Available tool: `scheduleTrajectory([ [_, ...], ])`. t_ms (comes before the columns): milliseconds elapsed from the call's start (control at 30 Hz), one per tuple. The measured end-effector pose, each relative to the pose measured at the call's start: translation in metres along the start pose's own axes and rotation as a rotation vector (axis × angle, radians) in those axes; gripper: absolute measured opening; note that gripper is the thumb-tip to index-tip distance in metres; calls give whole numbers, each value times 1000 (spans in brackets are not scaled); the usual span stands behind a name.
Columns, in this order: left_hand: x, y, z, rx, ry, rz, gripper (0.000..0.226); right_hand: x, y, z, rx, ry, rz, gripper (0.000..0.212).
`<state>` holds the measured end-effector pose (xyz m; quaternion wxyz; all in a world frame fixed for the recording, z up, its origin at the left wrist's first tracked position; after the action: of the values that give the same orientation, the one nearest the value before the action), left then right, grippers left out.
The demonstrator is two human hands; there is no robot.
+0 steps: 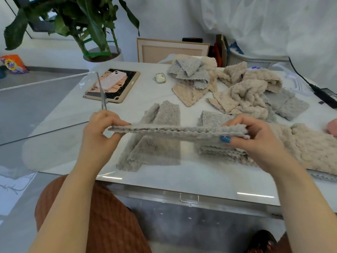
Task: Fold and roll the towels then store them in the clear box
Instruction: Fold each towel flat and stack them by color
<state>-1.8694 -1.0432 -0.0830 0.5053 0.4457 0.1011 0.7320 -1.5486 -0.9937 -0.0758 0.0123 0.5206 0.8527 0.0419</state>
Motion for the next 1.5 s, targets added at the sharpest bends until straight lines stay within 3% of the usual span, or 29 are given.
scheduleTrajectory([
  [100,-8,-24,-14,55,16,-45,27,-5,-9,-6,-176,-28,-150,20],
  [267,-54,-73,-54,439,158,-422,48,0,-64,66,-695,-137,-287,10],
  [433,-94,-101,10,82,14,-659,65,4,-96,90,-663,-95,-384,6],
  [500,-104,-115,26,-102,59,-727,60,9,-97,83,-574,-94,-383,11],
  [600,-106,-125,28,-221,179,-592,20,8,-84,81,-532,-176,-363,33],
  [667,-107,-122,19,-264,303,-463,17,-1,-70,90,-814,-243,-417,41],
  [733,-110,-118,11,-417,443,-405,15,-9,-52,93,-1027,-275,-403,32],
  [833,-113,-107,5,-576,609,-308,27,-4,-39,82,-845,-208,-258,16],
  [933,-116,-101,0,-669,692,-253,29,7,-48,71,-531,-209,-288,13],
  [1000,-117,-98,-1,-730,744,-202,25,9,-62,71,-512,-276,-402,42],
  [1067,-116,-97,-3,-808,816,-131,21,8,-76,78,-708,-307,-492,71],
  [1133,-114,-96,-7,-850,864,-72,19,7,-87,81,-921,-241,-501,84],
  [1200,-111,-97,-7,-858,867,-31,17,8,-93,75,-865,-136,-440,74],
  [1267,-111,-99,-8,-864,856,-11,16,15,-88,69,-729,-34,-325,46],
  [1367,-113,-100,-8,-888,854,17,26,30,-71,68,-427,-91,-164,8],
  [1433,-114,-98,-10,-879,849,33,29,45,-69,72,-243,-172,-90,16],
  [1500,-111,-95,-13,-866,828,44,26,65,-77,76,-186,-201,-52,12],
])
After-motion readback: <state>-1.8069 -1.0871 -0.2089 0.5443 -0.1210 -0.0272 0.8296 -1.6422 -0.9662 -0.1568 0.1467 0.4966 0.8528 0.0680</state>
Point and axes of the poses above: each hand's wrist, its own x-axis towards the middle knuckle, its own y-axis out of the back of the hand, z = x × y, the point moved 5 cm from there along x, towards the middle knuckle, and after that the axes turned 4 degrees about -y, right-handed, at the moved point
